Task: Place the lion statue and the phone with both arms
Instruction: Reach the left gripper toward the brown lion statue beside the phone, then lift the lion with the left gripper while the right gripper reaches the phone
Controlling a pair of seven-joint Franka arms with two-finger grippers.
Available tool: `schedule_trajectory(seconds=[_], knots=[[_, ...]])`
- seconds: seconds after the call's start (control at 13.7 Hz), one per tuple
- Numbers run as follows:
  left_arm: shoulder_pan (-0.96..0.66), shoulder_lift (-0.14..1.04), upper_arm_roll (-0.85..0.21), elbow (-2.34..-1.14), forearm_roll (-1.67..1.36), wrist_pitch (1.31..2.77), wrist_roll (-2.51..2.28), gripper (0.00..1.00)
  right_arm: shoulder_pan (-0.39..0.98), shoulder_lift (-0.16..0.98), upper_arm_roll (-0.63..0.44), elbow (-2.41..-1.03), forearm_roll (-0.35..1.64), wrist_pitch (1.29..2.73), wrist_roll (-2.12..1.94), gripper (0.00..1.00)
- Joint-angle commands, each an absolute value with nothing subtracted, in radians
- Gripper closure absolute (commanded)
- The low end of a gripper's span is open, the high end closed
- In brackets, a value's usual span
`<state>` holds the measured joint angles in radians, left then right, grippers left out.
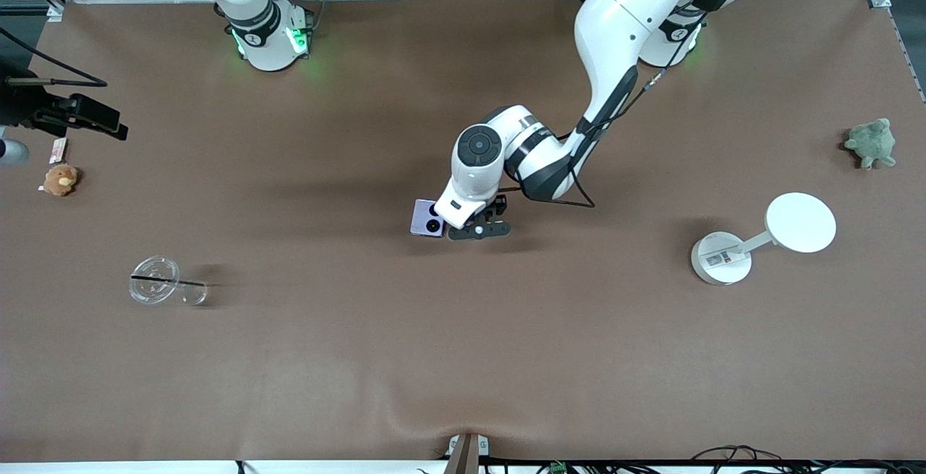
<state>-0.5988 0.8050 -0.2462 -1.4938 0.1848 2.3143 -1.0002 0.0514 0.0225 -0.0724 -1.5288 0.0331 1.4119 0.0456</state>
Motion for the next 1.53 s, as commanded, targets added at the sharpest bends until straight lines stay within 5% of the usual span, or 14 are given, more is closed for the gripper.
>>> schedule_trajectory(seconds=[0.0, 0.36, 0.95, 1.46], knots=[[-0.606, 0.816, -0.236, -1.477, 0.209, 2.330, -1.023, 0.47, 0.090, 0.057, -0.075, -1.520, 0.044, 1.440, 0.049, 0.00], [-0.604, 0.807, -0.236, -1.477, 0.212, 2.327, -1.028, 1.00, 0.156, 0.158, -0.077, -1.483, 0.089, 1.503, 0.086, 0.00], [-0.490, 0.603, -0.238, -1.497, 0.212, 2.111, -0.925, 1.00, 0.322, 0.231, -0.077, -1.474, 0.095, 1.572, 0.311, 0.00], [-0.243, 0.367, -0.253, -1.712, 0.193, 2.088, -0.587, 1.00, 0.512, 0.374, -0.077, -1.471, 0.097, 1.765, 0.577, 0.00]])
